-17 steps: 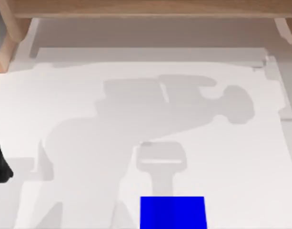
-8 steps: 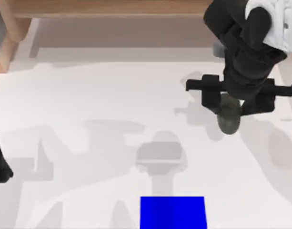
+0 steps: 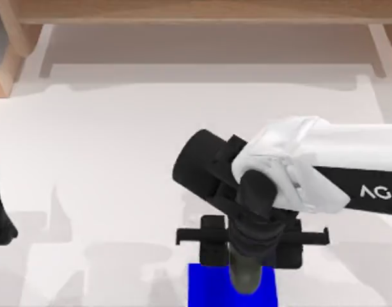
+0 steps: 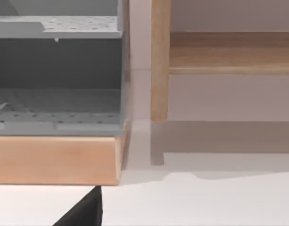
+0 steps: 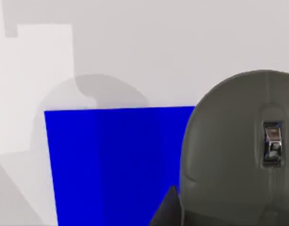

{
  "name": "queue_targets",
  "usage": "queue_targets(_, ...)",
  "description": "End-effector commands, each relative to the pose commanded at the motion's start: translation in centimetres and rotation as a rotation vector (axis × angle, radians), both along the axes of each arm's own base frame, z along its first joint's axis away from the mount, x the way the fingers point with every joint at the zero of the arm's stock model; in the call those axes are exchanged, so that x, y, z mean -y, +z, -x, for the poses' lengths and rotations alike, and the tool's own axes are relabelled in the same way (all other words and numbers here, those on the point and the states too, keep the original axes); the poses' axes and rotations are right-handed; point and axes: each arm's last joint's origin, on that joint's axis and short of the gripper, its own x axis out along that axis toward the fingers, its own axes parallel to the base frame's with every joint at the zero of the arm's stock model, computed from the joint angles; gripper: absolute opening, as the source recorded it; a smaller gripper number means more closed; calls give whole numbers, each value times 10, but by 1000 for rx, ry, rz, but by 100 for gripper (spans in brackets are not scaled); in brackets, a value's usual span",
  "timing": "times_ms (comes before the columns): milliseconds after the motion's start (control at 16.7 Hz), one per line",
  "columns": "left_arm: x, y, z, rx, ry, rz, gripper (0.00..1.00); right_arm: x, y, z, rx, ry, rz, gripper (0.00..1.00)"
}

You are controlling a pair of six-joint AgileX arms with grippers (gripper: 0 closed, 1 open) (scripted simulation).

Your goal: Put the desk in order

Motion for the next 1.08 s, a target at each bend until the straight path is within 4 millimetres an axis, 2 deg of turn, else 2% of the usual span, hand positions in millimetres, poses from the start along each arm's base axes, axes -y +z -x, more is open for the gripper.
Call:
queue_targets(180,0,0,0,0,0,0,100,-10,-12,29,-9,17,3,0)
queue_targets(300,0,0,0,0,0,0,100,-13,-16,39,-12,24,3,0)
queue_targets(780,0,0,0,0,0,0,100,-13,-16,40,-13,19,4,0)
queue_targets(1080,0,0,0,0,0,0,100,-4,3,39,13,-13,-15,0)
